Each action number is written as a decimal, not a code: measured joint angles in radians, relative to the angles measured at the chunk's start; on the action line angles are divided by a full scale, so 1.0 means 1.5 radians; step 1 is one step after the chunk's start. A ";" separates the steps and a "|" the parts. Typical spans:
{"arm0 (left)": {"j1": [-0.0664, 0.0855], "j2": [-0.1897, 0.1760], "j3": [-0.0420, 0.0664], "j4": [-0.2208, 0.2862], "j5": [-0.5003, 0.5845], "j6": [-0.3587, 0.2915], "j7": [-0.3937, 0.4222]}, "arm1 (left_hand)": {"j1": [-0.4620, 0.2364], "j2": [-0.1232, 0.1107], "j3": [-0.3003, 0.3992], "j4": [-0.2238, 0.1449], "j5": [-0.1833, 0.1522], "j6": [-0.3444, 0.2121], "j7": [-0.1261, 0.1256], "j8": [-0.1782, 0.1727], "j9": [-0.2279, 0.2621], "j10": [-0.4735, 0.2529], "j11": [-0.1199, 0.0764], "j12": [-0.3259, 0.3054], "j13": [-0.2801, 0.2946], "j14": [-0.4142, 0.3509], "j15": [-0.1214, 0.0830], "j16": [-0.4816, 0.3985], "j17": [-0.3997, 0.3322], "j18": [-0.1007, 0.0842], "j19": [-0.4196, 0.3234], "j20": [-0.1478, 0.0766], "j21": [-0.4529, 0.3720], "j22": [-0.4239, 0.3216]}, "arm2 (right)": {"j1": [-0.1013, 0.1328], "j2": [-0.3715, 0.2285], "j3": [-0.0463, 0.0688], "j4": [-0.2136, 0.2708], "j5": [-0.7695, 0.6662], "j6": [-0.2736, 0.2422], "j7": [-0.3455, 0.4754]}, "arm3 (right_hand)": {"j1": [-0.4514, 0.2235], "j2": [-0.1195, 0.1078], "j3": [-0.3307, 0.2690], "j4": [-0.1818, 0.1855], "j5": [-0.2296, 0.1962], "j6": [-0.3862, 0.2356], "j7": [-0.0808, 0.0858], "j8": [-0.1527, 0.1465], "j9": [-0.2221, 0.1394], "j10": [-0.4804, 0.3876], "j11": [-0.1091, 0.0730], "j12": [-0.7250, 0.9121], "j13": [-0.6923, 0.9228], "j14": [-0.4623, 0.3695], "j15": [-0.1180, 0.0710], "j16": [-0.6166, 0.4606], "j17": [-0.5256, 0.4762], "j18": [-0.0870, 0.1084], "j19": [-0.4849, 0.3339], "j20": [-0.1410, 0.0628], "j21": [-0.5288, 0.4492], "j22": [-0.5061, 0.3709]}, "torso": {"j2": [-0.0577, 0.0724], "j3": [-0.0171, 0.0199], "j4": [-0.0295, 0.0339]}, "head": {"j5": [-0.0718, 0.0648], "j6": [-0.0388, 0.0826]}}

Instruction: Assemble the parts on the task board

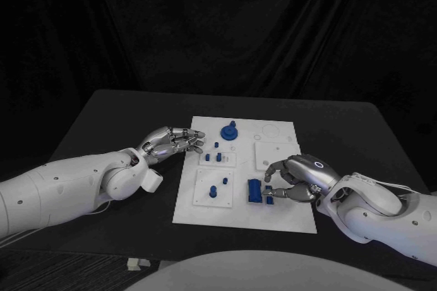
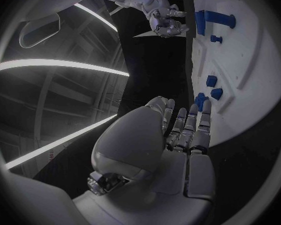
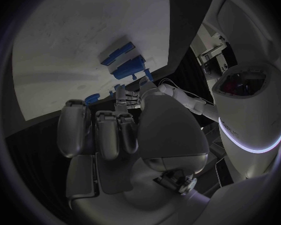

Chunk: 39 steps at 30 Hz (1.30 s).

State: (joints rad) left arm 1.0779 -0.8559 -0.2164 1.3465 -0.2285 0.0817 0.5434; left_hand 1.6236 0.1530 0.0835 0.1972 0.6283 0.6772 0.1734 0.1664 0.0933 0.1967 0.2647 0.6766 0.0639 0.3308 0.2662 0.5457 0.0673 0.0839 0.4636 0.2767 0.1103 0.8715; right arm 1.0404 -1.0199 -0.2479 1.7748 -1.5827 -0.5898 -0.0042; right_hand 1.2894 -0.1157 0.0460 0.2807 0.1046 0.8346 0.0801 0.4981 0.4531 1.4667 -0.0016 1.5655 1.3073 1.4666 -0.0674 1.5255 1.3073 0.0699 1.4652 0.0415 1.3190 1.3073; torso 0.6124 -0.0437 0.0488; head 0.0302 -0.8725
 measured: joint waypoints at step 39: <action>0.000 0.000 0.000 0.000 0.000 0.001 0.000 | 0.000 0.000 0.003 -0.003 0.003 0.000 0.000 0.000 -0.001 0.000 0.000 0.000 0.000 0.000 0.000 0.000 0.000 0.000 0.000 0.000 0.000 0.000 | -0.002 0.044 0.001 -0.026 -0.037 0.061 -0.087 | 0.007 -0.021 0.003 0.002 -0.026 -0.121 -0.037 0.320 0.365 0.000 -0.024 0.000 0.000 0.000 -0.019 -0.002 0.000 0.000 0.000 -0.015 -0.013 0.000 | 0.000 -0.0004 -0.0001 | 0.004 0.000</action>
State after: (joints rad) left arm 1.0772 -0.8560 -0.2164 1.3465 -0.2285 0.0833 0.5429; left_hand 1.6236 0.1530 0.0875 0.1931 0.6323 0.6771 0.1734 0.1664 0.0925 0.1965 0.2645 0.6766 0.0639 0.3308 0.2662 0.5457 0.0673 0.0839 0.4637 0.2767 0.1103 0.8722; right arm 1.0368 -0.9543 -0.2463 1.7361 -1.6376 -0.4979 -0.1344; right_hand 1.3003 -0.1473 0.0501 0.2839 0.0651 0.6535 0.0250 0.9779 1.0008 1.4669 -0.0376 1.5655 1.3080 1.4670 -0.0966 1.5217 1.3073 0.0698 1.4651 0.0196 1.2993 1.3078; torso 0.6123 -0.0443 0.0487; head 0.0368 -0.8725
